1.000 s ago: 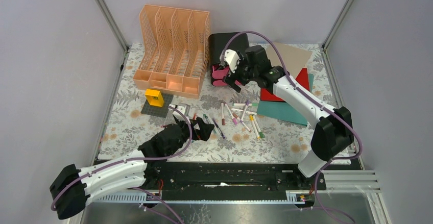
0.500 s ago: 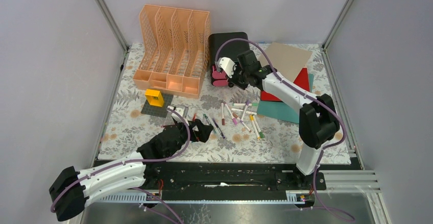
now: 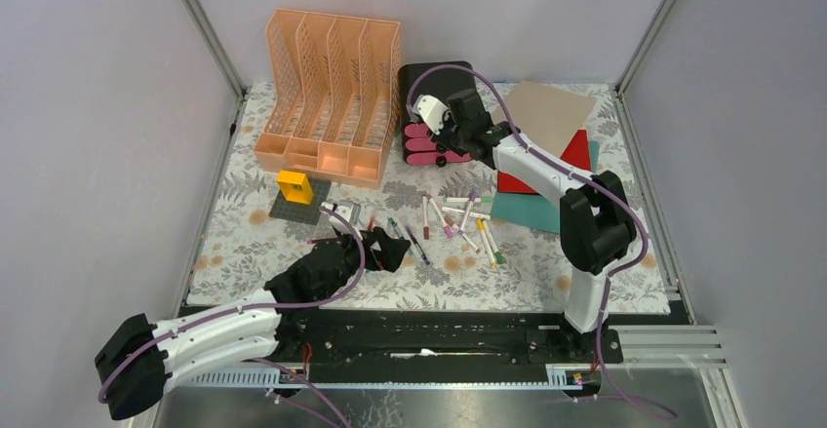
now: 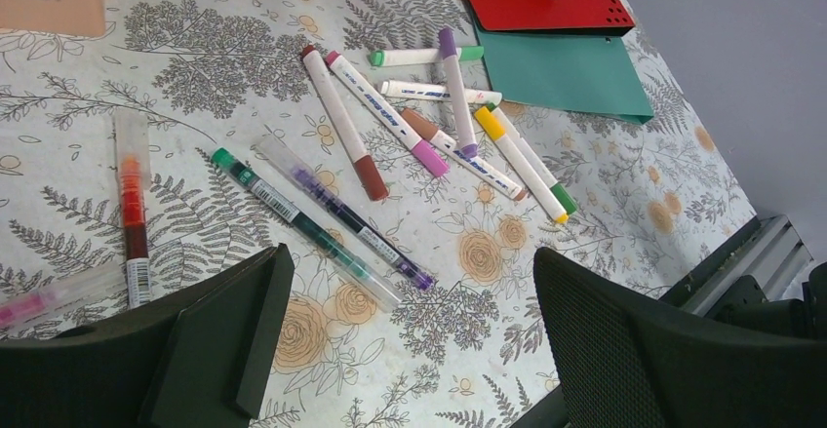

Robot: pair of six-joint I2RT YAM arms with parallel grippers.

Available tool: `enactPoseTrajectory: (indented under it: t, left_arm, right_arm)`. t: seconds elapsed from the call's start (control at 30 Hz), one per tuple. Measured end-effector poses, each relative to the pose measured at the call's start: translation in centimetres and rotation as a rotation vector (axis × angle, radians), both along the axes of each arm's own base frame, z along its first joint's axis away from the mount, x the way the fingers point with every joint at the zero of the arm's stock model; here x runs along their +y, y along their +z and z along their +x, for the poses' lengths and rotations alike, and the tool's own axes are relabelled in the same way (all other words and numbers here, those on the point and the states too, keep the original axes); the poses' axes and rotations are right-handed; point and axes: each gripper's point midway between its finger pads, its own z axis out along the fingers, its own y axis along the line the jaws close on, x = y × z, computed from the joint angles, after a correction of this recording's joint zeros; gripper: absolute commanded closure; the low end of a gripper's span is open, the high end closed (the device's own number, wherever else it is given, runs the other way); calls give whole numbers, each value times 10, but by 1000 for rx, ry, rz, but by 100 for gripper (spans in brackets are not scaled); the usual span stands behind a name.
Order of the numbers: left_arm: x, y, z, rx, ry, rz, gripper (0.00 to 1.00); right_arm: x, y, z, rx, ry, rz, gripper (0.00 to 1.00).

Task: Organize the desk
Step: Close the drawer in the storage box, then open the drawer in the storage box.

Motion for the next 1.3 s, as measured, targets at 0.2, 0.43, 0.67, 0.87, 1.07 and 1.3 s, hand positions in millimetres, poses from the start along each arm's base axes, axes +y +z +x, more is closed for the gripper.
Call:
enactPoseTrajectory:
  t: [0.2,0.43,0.67,0.87,1.07,1.3]
  left_arm:
    - [-5,2,0,1,-14,-18,1]
    - [-15,12,-2,-5,-45,-78,1]
    - [-28,41,-5,-32,-110,-212,1]
    - [-35,57,-2,-24,-155,-295,1]
    - [-47,71,9,3,-187,-323,1]
    - [-59,77,39,41,-173,-310,1]
  right_arm:
    - [1,4,4,-18,-23,22,36]
    - [6,3,-8,35,8,54,10]
    - [3,62,-68,82,128,152,0]
    - [-16,123,-150,54,241,292,0]
    - [-39,100,-214,117,294,322,0]
    - [-72,72,-233,144,246,348,0]
